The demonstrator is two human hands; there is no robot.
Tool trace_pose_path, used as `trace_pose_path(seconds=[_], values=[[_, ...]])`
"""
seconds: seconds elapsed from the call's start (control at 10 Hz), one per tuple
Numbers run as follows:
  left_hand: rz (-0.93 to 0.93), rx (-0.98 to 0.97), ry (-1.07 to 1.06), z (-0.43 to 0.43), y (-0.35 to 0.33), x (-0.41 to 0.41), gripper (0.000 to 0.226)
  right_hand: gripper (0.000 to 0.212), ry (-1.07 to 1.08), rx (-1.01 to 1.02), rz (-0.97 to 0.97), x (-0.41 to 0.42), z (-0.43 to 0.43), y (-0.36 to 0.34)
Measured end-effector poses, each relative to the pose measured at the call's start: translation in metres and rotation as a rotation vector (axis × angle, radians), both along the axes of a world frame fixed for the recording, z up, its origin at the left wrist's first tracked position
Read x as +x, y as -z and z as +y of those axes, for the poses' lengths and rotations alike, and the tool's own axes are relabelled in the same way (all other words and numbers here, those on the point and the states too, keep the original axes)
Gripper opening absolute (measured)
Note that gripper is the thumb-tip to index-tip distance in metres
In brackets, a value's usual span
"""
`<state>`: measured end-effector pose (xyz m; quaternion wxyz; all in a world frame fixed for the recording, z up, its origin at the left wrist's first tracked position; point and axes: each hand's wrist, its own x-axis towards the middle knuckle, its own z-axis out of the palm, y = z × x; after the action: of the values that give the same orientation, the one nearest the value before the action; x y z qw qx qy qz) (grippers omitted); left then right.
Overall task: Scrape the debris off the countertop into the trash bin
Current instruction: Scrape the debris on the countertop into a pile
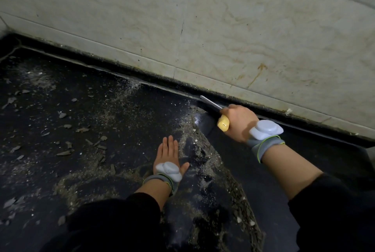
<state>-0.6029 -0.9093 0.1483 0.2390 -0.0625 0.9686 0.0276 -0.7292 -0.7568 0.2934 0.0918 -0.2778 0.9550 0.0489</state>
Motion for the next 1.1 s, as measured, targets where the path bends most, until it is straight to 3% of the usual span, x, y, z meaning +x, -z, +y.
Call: trace_pose_path(seconds=[0.2,0.4,0.7,0.8,0.9,1.1], values=[[0.015,0.007,-0.001,0.0,0.001,0.002,0.084,0.035,-0.094,-0.069,-0.074,0.006,-0.014,0.003],[0.021,0.019,-0.007,0.0,0.002,0.001,0.084,0.033,-0.009,-0.002,-0.004,-0.003,-0.018,0.005],[0.003,-0.011,0.003,0.001,0.001,0.0,0.084,0.027,-0.172,-0.082,-0.07,0.01,-0.014,0.001],[-0.001,-0.02,0.003,0.001,0.001,0.0,0.084,0.029,-0.091,-0.148,-0.062,0.005,-0.006,-0.011],[0.003,-0.018,0.004,0.001,0.001,0.0,0.084,0.029,0.029,-0.088,0.027,-0.002,0.002,-0.006],[0.008,-0.026,0.004,0.001,0.002,0.0,0.084,0.026,-0.003,-0.044,-0.039,0.012,-0.008,0.004]])
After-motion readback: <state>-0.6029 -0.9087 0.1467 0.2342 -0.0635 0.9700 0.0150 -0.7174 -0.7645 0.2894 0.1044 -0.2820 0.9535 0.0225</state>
